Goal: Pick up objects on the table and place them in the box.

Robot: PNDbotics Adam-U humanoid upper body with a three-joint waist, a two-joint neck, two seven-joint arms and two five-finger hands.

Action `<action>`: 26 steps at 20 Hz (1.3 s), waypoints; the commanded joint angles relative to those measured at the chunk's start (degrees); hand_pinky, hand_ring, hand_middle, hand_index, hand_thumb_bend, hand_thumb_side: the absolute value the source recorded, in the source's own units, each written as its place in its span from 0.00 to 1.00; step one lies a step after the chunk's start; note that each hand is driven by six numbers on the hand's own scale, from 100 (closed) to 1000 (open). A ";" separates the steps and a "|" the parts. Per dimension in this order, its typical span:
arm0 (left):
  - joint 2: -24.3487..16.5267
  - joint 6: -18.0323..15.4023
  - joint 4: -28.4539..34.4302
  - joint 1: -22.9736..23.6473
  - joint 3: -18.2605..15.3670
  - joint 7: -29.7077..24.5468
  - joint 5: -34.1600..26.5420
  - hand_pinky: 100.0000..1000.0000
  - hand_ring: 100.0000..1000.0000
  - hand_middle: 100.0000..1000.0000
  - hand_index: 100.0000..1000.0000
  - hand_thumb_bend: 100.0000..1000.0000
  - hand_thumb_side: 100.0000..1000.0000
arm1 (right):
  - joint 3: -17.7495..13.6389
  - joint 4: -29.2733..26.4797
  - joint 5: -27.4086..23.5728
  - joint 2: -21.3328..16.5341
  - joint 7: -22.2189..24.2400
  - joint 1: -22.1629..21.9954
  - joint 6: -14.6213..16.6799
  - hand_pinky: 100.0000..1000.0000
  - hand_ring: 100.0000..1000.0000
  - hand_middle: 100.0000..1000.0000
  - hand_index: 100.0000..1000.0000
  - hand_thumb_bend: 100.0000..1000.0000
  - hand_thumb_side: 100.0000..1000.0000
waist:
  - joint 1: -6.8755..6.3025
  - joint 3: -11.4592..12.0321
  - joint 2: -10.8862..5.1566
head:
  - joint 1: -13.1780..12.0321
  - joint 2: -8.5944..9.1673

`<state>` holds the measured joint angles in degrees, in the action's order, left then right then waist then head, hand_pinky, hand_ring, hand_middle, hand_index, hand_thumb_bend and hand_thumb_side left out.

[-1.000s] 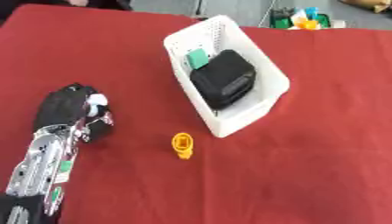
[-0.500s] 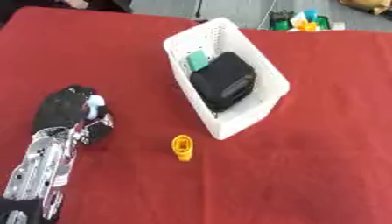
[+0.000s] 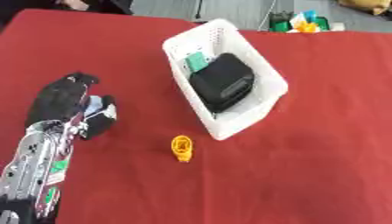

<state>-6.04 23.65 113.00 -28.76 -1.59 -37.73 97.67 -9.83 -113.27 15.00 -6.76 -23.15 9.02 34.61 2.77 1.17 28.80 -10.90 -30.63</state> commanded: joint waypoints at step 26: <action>-0.19 -4.04 -2.18 -0.07 -1.25 -6.06 13.54 1.00 1.00 1.00 1.00 0.15 0.99 | 0.34 -1.32 -0.53 -0.30 0.62 0.04 0.49 0.75 0.73 0.57 0.70 0.09 1.00 | 0.42 0.22 -0.94 | 0.03 1.34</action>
<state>-6.34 19.47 109.58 -28.59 -2.53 -43.89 110.67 -9.49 -113.27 14.78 -6.76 -22.64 9.02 34.86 3.28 1.38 28.90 -10.87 -30.09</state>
